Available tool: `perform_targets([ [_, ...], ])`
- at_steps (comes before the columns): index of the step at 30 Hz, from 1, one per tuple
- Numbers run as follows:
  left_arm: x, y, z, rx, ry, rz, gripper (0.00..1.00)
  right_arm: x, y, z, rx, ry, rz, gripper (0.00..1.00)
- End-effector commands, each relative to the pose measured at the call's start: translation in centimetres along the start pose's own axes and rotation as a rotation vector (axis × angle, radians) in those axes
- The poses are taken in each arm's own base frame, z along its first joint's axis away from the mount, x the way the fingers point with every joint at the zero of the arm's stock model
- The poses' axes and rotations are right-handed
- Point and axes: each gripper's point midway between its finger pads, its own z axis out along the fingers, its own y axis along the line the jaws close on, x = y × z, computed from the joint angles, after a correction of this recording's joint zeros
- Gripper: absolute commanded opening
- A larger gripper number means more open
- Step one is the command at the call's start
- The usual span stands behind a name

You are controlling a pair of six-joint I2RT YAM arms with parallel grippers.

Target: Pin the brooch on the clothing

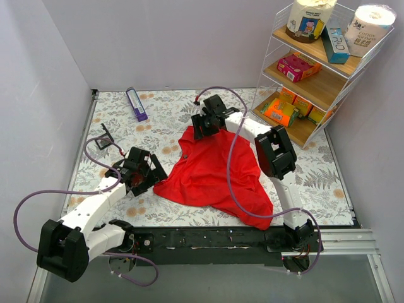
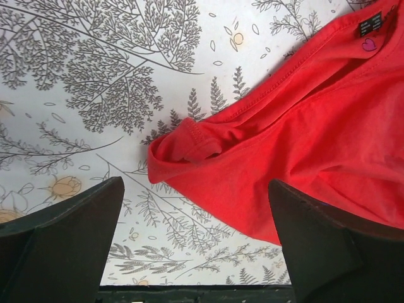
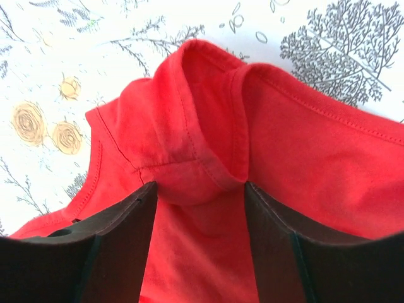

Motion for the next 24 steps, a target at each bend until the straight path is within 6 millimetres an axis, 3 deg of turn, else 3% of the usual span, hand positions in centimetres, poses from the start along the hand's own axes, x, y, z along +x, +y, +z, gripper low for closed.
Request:
perform_targets([
  [1,0.2,-0.9,0.7,0.055,-0.004,-0.077,0.98,-2.7,0.6,0.0,-0.026,-0.066,-0.001,0.62],
  [4,1.4,-0.2,1.2,0.050,0.025,-0.099,0.98,-3.0,0.5,0.2,-0.025,-0.071,-0.003,0.58],
  [9,1.3,0.4,1.2,0.043,-0.009,-0.131,0.98,-3.1,0.0,1.0,-0.013,-0.058,-0.009,0.53],
  [18,1.6,1.0,1.8,0.019,-0.003,-0.129,0.71,-2.5,-0.9,1.5,0.004,-0.042,0.008,0.42],
  [24,0.8,1.4,2.0,-0.013,-0.040,-0.125,0.66,-2.3,-0.9,1.3,0.003,-0.042,0.014,0.38],
])
